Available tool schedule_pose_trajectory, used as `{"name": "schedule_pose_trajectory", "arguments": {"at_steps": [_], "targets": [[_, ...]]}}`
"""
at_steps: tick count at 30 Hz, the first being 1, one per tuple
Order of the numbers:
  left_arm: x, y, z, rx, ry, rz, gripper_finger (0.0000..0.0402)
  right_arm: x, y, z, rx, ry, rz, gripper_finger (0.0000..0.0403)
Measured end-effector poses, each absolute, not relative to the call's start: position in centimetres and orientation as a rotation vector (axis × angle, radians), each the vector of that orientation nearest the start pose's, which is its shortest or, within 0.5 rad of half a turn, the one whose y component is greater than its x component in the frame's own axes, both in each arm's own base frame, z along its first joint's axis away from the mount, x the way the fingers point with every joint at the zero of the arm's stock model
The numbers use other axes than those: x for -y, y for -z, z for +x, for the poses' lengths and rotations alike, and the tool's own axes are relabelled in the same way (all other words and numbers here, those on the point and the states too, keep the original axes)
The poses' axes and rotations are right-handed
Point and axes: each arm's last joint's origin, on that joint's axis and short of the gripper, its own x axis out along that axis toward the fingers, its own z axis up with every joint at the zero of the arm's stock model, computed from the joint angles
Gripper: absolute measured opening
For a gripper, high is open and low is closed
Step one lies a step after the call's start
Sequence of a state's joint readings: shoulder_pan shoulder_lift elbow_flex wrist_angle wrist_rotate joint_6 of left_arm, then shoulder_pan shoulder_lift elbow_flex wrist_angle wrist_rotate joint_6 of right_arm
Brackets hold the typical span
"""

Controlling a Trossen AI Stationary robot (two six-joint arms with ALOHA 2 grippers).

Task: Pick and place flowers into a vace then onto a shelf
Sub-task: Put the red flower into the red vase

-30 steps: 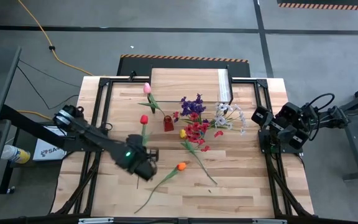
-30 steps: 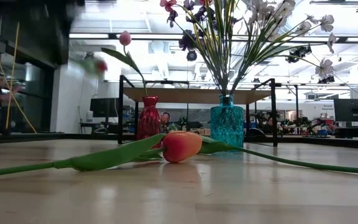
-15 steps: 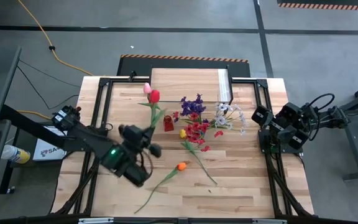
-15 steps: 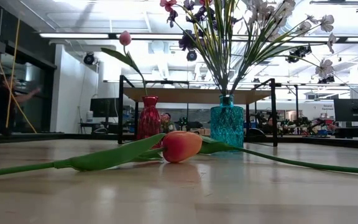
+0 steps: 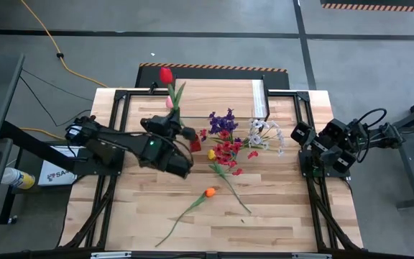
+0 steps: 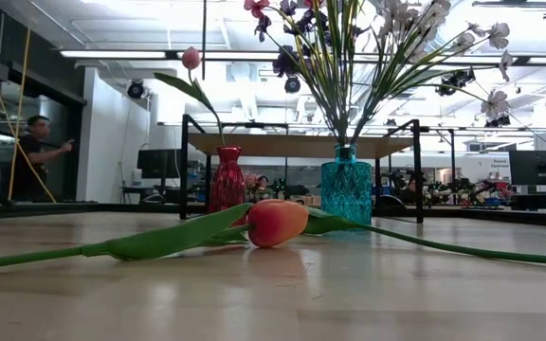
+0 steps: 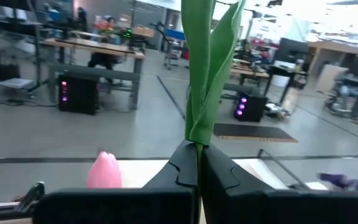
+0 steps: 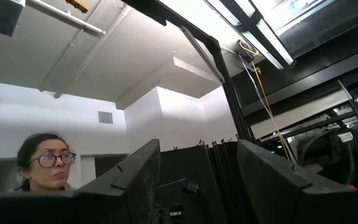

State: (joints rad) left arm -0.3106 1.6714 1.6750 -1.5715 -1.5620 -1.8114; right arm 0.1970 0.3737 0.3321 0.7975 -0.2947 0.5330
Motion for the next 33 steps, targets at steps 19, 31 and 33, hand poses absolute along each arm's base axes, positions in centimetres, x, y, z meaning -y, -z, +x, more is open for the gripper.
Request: {"name": "schedule_pose_trajectory", "arguments": {"at_steps": [19,31,33], "targets": [[3.3,-31.8,32.5,0.120,-1.377,-0.156,0.0032,-2.6,-31.4,8.8,0.608,-0.653,0.453,0.0204],[1.5,-28.3,31.9,0.213,-1.423,-0.245,0.0032,-2.6,-31.4,8.8,0.595,-0.664,0.487,0.0206],[1.4,-27.4,31.6,0.221,-1.423,-0.255,0.0032,-2.6,-31.4,8.8,0.595,-0.664,0.487,0.0206]]}}
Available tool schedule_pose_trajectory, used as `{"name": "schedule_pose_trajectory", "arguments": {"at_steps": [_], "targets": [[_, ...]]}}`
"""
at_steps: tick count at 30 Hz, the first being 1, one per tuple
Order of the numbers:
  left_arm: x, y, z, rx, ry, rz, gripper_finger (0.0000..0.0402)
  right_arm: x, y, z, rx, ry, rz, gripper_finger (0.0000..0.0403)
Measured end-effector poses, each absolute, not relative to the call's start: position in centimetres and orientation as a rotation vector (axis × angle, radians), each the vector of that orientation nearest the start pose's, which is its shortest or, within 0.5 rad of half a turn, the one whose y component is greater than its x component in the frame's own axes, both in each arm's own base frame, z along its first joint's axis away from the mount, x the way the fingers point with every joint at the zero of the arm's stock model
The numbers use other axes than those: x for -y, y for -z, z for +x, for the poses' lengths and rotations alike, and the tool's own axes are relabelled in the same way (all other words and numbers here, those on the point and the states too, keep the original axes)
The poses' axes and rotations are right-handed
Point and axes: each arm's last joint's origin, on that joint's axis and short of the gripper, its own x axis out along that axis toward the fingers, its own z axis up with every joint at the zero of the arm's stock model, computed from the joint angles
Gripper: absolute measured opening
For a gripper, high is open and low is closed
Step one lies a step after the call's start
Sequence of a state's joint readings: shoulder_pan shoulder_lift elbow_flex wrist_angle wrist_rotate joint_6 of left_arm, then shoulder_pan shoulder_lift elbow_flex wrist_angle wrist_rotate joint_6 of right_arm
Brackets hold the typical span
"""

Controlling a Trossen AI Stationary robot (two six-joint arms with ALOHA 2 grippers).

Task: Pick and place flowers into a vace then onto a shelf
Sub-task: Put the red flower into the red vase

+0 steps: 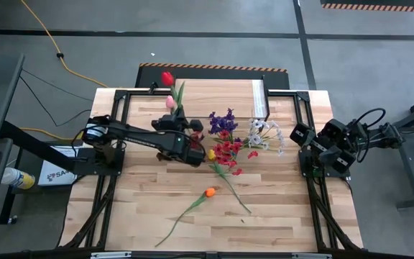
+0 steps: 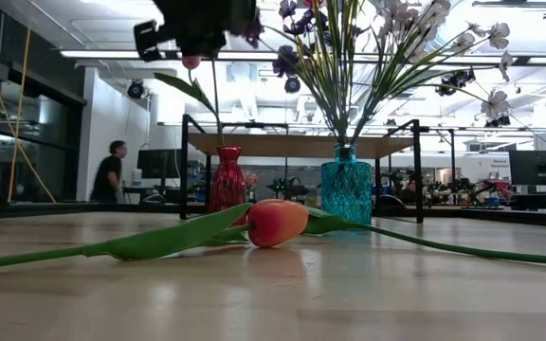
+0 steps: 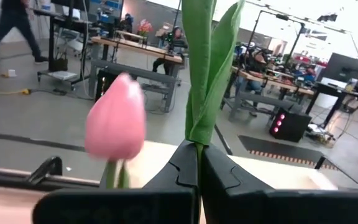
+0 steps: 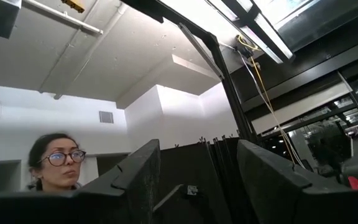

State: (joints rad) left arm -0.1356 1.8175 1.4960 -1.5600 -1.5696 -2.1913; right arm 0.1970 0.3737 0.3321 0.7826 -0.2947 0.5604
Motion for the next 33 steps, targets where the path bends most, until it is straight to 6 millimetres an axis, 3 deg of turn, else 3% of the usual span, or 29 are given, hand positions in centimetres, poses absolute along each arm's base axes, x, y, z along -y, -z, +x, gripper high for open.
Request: {"name": "schedule_pose_trajectory", "arguments": {"at_steps": [7,16,33], "targets": [[1.1,-26.3,31.3,0.267,-1.426,-0.305,0.0032,-2.6,-31.4,8.9,0.599,-0.649,0.493,0.0206],[1.1,-26.2,31.5,0.280,-1.423,-0.318,0.0032,-2.5,-31.3,9.0,0.596,-0.606,0.501,0.0206],[1.3,-25.6,32.7,0.196,-1.439,-0.277,0.0032,-2.5,-31.3,9.1,0.593,-0.597,0.496,0.0206]]}}
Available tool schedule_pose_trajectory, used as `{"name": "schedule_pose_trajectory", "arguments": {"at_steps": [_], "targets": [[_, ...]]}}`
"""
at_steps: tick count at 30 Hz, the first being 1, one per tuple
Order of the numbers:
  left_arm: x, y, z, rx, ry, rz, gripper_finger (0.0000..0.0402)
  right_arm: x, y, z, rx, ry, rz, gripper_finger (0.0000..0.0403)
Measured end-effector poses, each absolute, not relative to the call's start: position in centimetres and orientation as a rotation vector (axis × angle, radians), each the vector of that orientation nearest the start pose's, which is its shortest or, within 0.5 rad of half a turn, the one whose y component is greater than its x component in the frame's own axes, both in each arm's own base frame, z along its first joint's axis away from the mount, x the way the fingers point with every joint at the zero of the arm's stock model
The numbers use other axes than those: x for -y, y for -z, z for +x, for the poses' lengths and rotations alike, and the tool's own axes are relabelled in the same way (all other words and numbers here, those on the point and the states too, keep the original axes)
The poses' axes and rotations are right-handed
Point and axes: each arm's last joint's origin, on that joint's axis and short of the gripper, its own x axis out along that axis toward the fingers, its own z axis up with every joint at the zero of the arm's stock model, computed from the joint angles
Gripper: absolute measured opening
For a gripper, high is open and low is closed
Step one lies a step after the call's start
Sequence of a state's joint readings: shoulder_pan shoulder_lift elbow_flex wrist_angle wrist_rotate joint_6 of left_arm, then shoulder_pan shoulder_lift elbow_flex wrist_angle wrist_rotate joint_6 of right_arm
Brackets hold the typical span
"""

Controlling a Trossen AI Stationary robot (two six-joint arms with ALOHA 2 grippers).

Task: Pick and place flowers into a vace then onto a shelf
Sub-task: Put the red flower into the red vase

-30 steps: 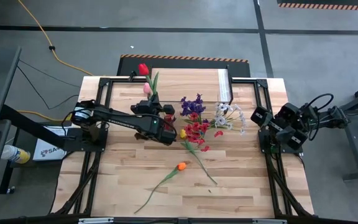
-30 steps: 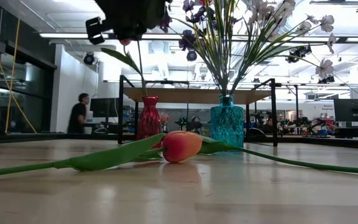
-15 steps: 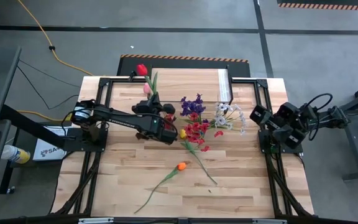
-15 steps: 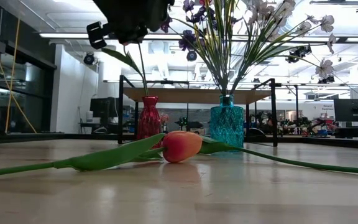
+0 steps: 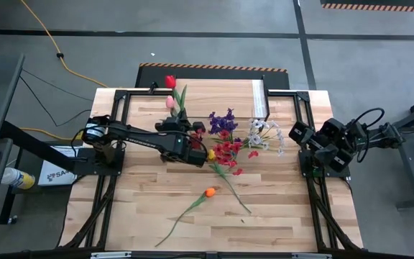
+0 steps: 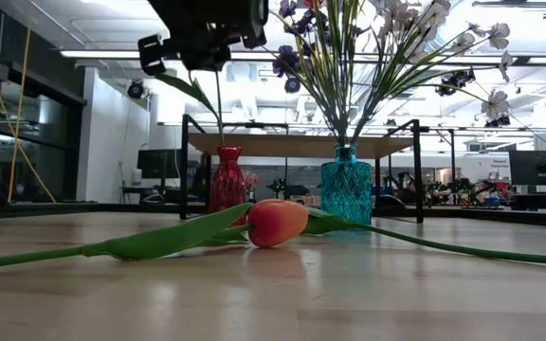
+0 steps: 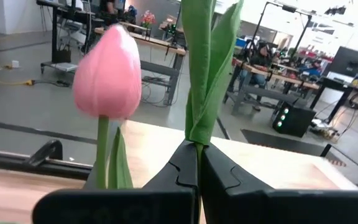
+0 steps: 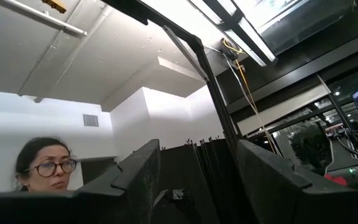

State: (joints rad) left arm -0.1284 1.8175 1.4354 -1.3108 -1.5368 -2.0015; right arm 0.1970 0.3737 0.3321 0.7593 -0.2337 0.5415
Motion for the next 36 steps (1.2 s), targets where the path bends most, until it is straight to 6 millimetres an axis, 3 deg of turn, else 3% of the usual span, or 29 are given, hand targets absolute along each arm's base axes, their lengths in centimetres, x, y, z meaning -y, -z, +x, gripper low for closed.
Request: {"name": "schedule_pose_trajectory", "arguments": {"at_steps": [9,17,22,36], "targets": [[1.4,-23.3,32.5,0.167,-1.446,-0.339,0.0033,-2.5,-31.3,9.1,0.591,-0.597,0.496,0.0206],[1.5,-23.2,32.5,0.127,-1.457,-0.379,0.0123,-2.5,-31.2,9.2,0.579,-0.594,0.497,0.0206],[1.4,-23.1,32.5,0.105,-1.465,-0.398,0.0152,-2.5,-31.2,9.2,0.582,-0.589,0.484,0.0204],[1.5,-23.0,32.5,0.039,-1.475,-0.413,0.0158,-2.5,-31.2,9.2,0.584,-0.585,0.481,0.0206]]}}
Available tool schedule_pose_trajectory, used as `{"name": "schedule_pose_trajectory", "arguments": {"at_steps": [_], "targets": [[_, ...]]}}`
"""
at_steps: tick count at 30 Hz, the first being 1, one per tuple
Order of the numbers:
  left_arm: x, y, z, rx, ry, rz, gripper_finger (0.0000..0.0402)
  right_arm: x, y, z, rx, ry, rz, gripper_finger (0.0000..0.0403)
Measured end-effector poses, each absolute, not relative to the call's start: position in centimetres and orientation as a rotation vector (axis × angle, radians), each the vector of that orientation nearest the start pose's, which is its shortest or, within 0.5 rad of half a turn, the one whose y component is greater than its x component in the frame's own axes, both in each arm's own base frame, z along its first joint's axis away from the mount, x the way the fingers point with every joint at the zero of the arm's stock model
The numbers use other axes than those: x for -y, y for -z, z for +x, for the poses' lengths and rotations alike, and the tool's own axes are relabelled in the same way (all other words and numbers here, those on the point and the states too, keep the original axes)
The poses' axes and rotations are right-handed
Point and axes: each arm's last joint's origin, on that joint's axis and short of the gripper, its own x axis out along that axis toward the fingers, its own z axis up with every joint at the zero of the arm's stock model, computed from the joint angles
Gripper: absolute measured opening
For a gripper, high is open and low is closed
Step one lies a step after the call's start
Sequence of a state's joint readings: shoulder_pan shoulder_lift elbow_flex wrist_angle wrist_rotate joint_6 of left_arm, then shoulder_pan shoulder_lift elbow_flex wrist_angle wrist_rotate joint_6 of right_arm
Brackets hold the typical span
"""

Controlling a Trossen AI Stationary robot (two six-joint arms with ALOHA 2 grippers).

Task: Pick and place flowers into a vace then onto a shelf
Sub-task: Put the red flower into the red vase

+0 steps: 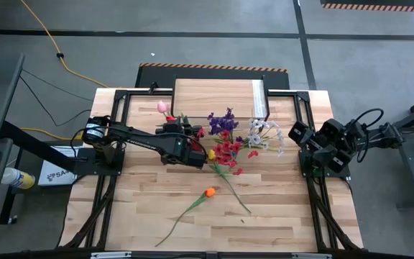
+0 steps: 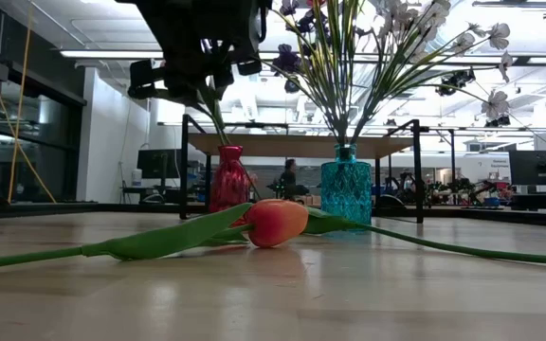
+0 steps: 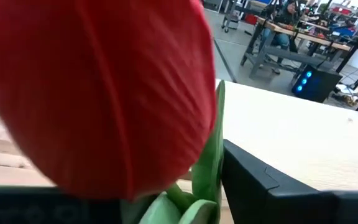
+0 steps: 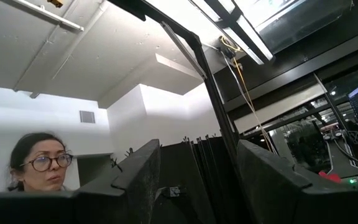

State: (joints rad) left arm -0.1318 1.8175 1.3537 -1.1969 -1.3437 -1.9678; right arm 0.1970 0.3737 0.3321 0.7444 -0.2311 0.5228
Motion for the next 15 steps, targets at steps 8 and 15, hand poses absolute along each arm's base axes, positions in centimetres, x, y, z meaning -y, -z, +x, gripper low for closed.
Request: {"name": "schedule_pose_trajectory", "arguments": {"at_steps": [8,15], "targets": [[1.5,-23.5,32.7,0.039,-1.473,-0.413,0.0154,-2.5,-31.2,9.2,0.584,-0.584,0.481,0.0206],[1.6,-25.3,33.5,-0.033,-1.452,-0.338,0.0145,-2.5,-31.2,9.2,0.585,-0.583,0.477,0.0206]]}}
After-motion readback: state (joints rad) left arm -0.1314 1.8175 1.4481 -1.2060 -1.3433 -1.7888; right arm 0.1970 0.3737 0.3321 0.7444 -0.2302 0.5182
